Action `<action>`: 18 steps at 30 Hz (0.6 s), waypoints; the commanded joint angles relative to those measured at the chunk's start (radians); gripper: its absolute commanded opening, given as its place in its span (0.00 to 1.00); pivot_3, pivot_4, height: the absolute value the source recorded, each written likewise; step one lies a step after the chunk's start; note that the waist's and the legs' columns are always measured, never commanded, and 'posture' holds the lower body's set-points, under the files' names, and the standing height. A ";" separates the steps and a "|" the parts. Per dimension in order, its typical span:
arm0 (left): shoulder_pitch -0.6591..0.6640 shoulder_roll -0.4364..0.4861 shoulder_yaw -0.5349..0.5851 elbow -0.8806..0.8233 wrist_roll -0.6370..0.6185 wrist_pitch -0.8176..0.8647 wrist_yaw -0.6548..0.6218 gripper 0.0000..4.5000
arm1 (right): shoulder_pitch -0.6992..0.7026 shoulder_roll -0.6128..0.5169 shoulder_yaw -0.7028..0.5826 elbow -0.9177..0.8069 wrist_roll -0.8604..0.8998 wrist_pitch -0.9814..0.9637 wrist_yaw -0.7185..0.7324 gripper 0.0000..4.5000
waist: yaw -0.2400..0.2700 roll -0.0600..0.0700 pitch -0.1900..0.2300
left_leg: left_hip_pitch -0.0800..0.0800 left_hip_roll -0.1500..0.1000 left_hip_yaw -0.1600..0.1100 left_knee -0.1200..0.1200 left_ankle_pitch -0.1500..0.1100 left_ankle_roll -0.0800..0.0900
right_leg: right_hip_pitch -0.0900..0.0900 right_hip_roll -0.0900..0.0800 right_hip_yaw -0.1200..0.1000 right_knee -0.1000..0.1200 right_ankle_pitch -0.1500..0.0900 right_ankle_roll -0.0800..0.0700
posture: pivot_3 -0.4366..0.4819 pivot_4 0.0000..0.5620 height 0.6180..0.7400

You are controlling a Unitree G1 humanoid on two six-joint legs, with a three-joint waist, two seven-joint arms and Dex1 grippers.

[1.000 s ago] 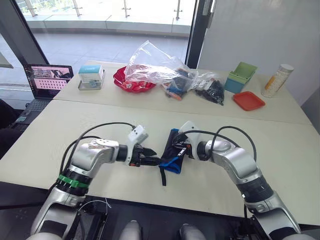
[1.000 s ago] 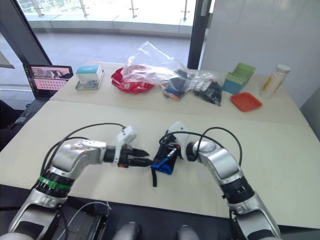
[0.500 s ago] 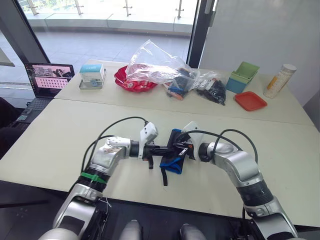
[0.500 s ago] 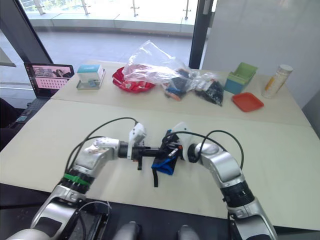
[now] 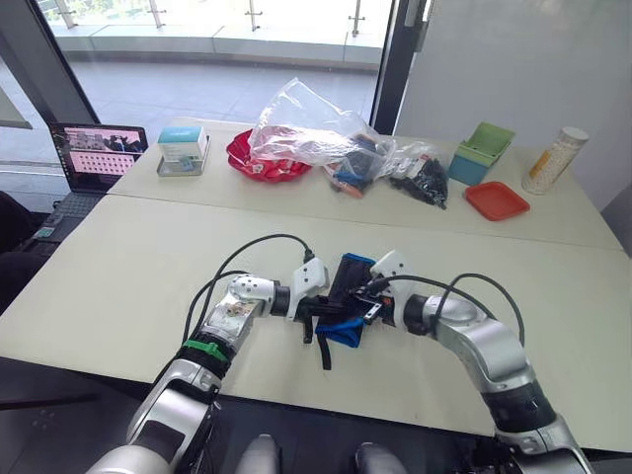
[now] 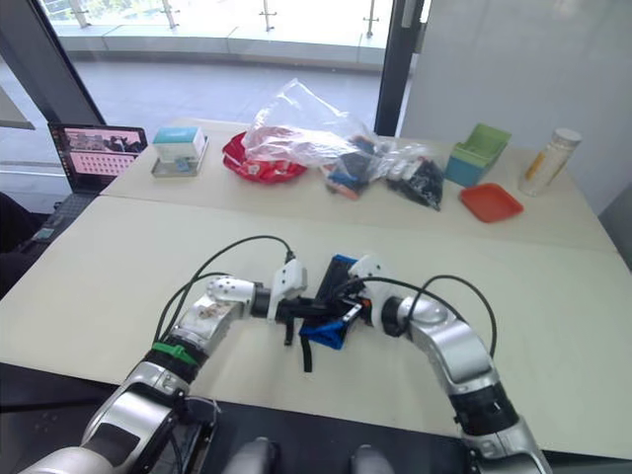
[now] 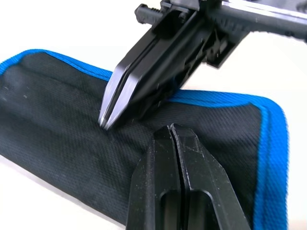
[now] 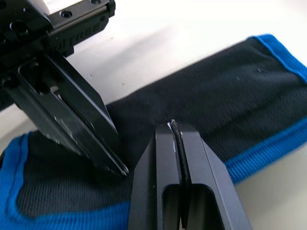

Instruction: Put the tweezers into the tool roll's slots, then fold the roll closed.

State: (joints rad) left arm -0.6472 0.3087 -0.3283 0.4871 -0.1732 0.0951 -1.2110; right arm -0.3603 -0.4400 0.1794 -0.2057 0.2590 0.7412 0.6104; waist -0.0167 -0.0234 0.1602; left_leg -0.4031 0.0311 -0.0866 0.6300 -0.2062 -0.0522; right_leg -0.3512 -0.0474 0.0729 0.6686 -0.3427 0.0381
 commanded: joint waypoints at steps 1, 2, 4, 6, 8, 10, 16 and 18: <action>0.074 0.038 -0.058 -0.008 0.043 0.053 -0.058 0.01 | 0.040 -0.018 0.021 0.053 -0.017 0.013 0.011 0.00 | -0.002 0.000 0.000 | 0.000 0.000 0.000 0.000 0.000 0.000 | 0.000 0.000 0.000 0.000 0.000 0.000 | 0.48 0.27 0.86; 0.083 0.045 -0.060 -0.010 0.049 0.049 -0.060 0.01 | 0.039 -0.015 0.024 0.060 -0.019 0.006 0.013 0.00 | -0.002 0.000 0.000 | 0.001 0.001 0.000 -0.001 0.000 0.000 | 0.000 0.000 0.000 0.000 0.000 0.000 | 0.48 0.27 0.86; 0.101 0.058 -0.065 -0.015 0.061 0.043 -0.061 0.01 | 0.035 -0.009 0.029 0.071 -0.021 -0.017 0.022 0.00 | -0.002 0.000 0.000 | 0.002 0.001 0.000 -0.001 0.000 0.000 | 0.000 0.000 0.000 0.000 0.000 0.000 | 0.48 0.27 0.86; 0.110 0.064 -0.069 -0.022 0.066 0.045 -0.059 0.01 | 0.033 -0.005 0.034 0.073 -0.019 -0.045 0.038 0.00 | -0.002 0.000 0.000 | 0.003 0.001 0.000 -0.001 0.000 0.000 | 0.001 0.000 0.000 0.000 0.000 0.000 | 0.48 0.27 0.86; 0.116 0.067 -0.071 -0.032 0.067 0.049 -0.056 0.01 | 0.032 -0.004 0.043 0.070 -0.019 -0.081 0.059 0.00 | -0.003 0.000 0.000 | 0.003 0.001 0.000 -0.001 0.000 0.000 | 0.002 0.000 0.000 0.000 0.000 0.000 | 0.48 0.27 0.86; 0.121 0.070 -0.073 -0.040 0.073 0.047 -0.049 0.01 | 0.028 0.005 0.047 0.070 -0.018 -0.104 0.067 0.00 | -0.004 0.000 0.000 | 0.004 0.001 0.000 -0.001 0.000 0.000 | 0.002 0.001 0.000 0.000 0.000 0.000 | 0.48 0.27 0.86; 0.134 0.083 -0.089 -0.060 0.101 0.014 -0.047 0.01 | -0.027 0.028 0.076 0.155 -0.070 -0.097 0.039 0.00 | -0.009 0.000 0.000 | 0.004 0.002 0.000 -0.002 0.000 0.000 | 0.002 0.001 0.000 0.001 0.000 0.000 | 0.48 0.27 0.86; 0.137 0.086 -0.095 -0.066 0.110 0.003 -0.049 0.01 | -0.052 0.037 0.073 0.193 -0.082 -0.077 0.022 0.00 | -0.012 0.000 -0.001 | 0.005 0.002 0.001 -0.002 0.000 0.000 | 0.002 0.001 0.000 0.001 0.000 0.000 | 0.48 0.27 0.86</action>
State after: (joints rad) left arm -0.5649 0.3860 -0.3305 0.3849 -0.1402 0.0856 -1.2331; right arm -0.4179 -0.4097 0.2297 -0.0860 0.2155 0.6199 0.6640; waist -0.0286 -0.0232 0.1592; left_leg -0.3981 0.0333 -0.0860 0.6280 -0.2061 -0.0522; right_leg -0.3495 -0.0463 0.0730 0.6697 -0.3425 0.0379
